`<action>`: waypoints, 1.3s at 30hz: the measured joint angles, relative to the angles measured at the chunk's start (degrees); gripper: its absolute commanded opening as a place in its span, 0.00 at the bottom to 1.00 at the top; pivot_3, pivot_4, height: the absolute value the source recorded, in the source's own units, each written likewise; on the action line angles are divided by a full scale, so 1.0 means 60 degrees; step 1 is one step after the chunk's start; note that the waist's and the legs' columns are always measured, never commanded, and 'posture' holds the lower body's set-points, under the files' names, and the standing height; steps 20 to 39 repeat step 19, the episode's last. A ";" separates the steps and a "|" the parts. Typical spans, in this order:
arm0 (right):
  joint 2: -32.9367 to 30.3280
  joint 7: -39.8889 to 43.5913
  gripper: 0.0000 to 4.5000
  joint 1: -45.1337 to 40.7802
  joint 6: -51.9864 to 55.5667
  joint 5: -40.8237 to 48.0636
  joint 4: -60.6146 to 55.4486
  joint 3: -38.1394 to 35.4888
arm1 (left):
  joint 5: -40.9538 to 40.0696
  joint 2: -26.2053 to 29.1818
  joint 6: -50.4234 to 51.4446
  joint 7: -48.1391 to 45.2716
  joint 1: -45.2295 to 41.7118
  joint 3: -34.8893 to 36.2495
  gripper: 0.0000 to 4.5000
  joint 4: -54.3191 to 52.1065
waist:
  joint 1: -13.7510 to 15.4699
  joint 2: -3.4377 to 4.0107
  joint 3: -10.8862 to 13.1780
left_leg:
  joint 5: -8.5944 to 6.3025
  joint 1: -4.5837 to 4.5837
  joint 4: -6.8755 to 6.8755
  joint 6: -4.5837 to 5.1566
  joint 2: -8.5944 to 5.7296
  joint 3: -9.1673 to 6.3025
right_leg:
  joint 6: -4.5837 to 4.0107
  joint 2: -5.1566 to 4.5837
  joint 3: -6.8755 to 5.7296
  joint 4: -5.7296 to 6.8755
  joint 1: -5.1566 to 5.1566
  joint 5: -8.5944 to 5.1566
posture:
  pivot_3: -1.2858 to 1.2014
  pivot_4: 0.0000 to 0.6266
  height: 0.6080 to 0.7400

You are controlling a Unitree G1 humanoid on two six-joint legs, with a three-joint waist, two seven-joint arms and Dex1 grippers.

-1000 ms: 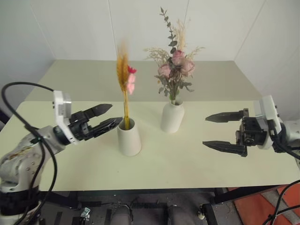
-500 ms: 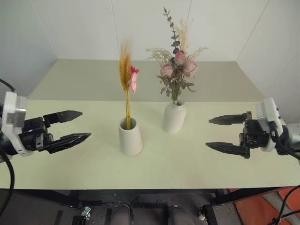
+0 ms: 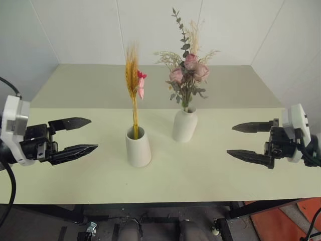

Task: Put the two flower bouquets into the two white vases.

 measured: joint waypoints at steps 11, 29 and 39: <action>-0.0107 -0.0312 1.00 0.0887 0.0074 -0.0127 -0.0477 -0.0638 | -0.0183 -0.0232 0.0011 0.0118 -0.0121 -0.0330 0.99 -0.0263 | 0.0017 0.0000 0.0000 | 0.0000 0.0001 0.0001 0.0000 -0.0001 0.0003 | 0.0002 0.0001 0.0003 0.0000 0.0003 0.0001 | 0.52 0.24 1.00; -0.0085 -0.0566 1.00 0.1558 0.0188 -0.0104 -0.0962 -0.1136 | -0.0141 -0.0187 0.0003 -0.0136 -0.0803 -0.0854 0.99 0.0143 | 0.0002 -0.0001 -0.0001 | 0.0000 0.0001 -0.0003 0.0000 0.0000 0.0004 | 0.0003 0.0003 0.0004 0.0001 0.0000 0.0000 | 0.52 0.24 1.00; -0.0085 -0.0566 1.00 0.1558 0.0188 -0.0104 -0.0962 -0.1136 | -0.0141 -0.0187 0.0003 -0.0136 -0.0803 -0.0854 0.99 0.0143 | 0.0002 -0.0001 -0.0001 | 0.0000 0.0001 -0.0003 0.0000 0.0000 0.0004 | 0.0003 0.0003 0.0004 0.0001 0.0000 0.0000 | 0.52 0.24 1.00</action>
